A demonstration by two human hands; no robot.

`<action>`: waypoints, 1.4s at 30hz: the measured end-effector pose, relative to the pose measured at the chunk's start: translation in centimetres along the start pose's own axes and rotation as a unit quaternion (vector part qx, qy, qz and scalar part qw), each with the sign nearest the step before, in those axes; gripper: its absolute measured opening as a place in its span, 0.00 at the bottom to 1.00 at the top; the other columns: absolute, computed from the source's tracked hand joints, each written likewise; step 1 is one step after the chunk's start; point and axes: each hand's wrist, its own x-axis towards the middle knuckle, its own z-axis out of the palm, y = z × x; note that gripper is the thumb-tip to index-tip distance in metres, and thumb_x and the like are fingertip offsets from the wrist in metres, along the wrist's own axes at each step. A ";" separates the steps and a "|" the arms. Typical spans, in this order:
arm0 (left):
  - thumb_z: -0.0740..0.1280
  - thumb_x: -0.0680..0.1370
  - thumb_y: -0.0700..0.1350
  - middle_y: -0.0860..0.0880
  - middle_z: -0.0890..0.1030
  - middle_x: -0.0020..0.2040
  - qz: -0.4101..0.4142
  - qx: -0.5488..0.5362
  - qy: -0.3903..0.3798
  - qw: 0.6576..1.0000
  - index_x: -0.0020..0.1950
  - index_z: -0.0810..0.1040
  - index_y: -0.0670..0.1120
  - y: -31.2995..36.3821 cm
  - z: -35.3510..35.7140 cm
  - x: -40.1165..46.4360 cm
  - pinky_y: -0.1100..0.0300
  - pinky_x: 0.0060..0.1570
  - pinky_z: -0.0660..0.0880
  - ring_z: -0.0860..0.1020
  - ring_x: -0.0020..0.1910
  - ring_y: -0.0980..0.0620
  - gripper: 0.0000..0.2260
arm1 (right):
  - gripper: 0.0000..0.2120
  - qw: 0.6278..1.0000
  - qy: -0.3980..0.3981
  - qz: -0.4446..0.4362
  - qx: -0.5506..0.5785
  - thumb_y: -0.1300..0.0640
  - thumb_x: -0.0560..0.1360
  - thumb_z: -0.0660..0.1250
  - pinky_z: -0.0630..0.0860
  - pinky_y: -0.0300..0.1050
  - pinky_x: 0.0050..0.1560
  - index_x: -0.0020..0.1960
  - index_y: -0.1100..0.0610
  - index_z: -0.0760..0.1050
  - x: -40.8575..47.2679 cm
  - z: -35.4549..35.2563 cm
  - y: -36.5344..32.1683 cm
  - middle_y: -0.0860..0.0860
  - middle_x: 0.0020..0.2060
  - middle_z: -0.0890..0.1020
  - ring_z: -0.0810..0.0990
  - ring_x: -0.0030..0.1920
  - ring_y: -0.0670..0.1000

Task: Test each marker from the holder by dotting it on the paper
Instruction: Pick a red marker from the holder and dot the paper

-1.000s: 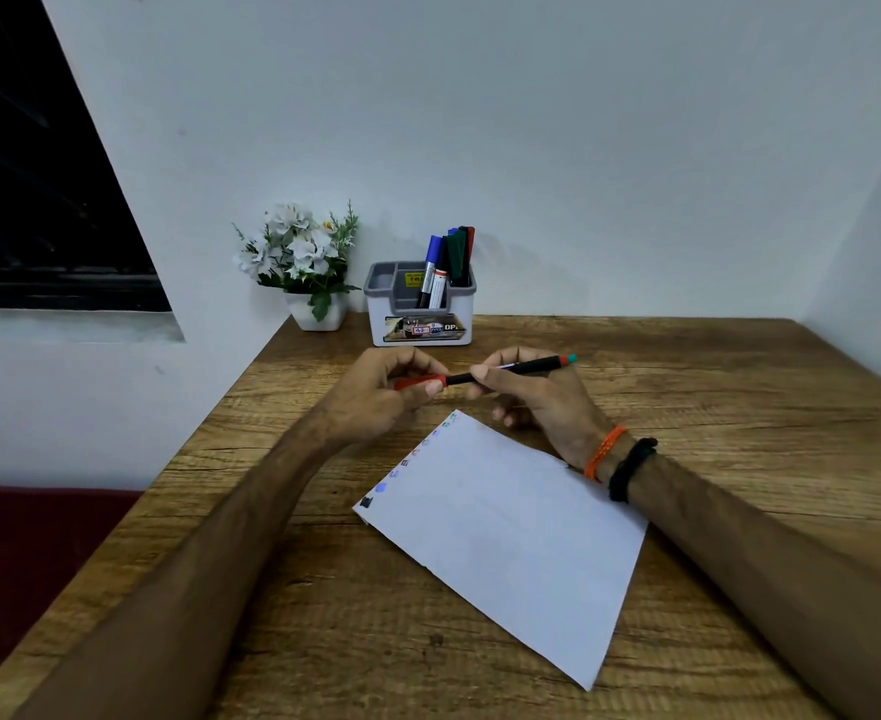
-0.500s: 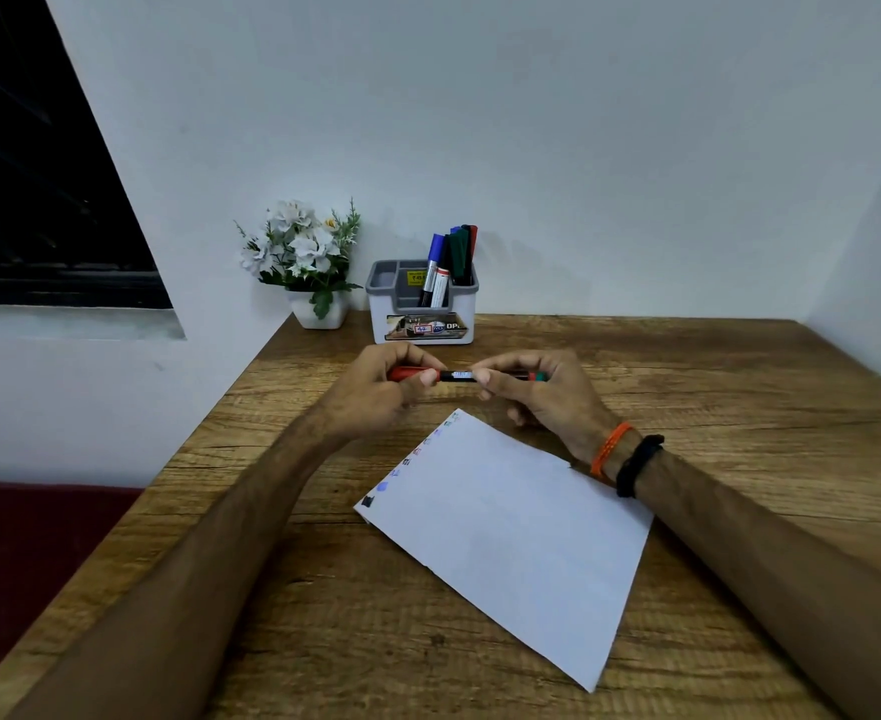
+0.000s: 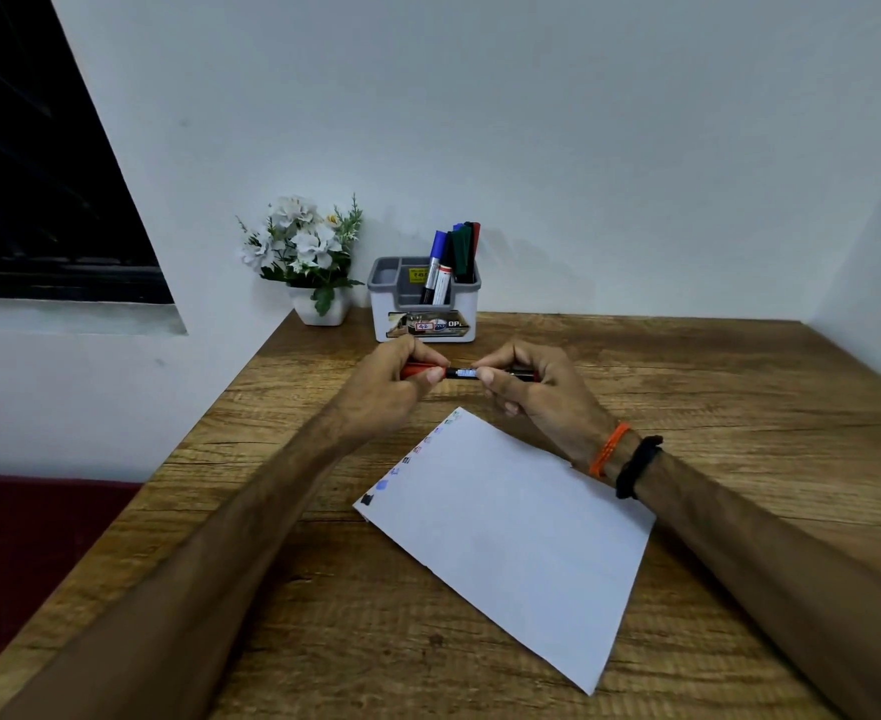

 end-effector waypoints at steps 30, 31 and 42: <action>0.71 0.71 0.55 0.50 0.82 0.54 0.049 -0.093 0.094 0.990 0.62 0.72 0.48 1.1 -0.1 0.2 0.62 0.48 0.77 0.82 0.53 0.53 0.23 | 0.46 0.947 -0.029 -0.138 -0.287 0.61 0.68 0.78 0.74 0.29 0.35 0.76 0.40 0.57 0.7 0.0 -5.0 0.46 0.33 0.83 0.83 0.36 0.42; 0.69 0.73 0.57 0.51 0.81 0.57 0.041 -0.015 0.097 0.994 0.63 0.73 0.48 0.4 -0.1 0.3 0.63 0.50 0.75 0.80 0.56 0.53 0.22 | 0.46 0.947 -0.021 -0.131 -0.294 0.60 0.68 0.78 0.75 0.29 0.36 0.76 0.39 0.56 1.2 -0.3 -4.9 0.45 0.33 0.83 0.83 0.36 0.41; 0.49 0.77 0.68 0.48 0.60 0.78 -0.039 0.404 -0.017 0.914 0.76 0.62 0.54 -4.9 0.4 3.2 0.45 0.73 0.51 0.55 0.77 0.47 0.31 | 0.47 0.932 0.099 -0.137 -0.322 0.58 0.67 0.79 0.81 0.42 0.51 0.77 0.40 0.56 9.5 -2.2 -4.2 0.46 0.37 0.85 0.84 0.40 0.43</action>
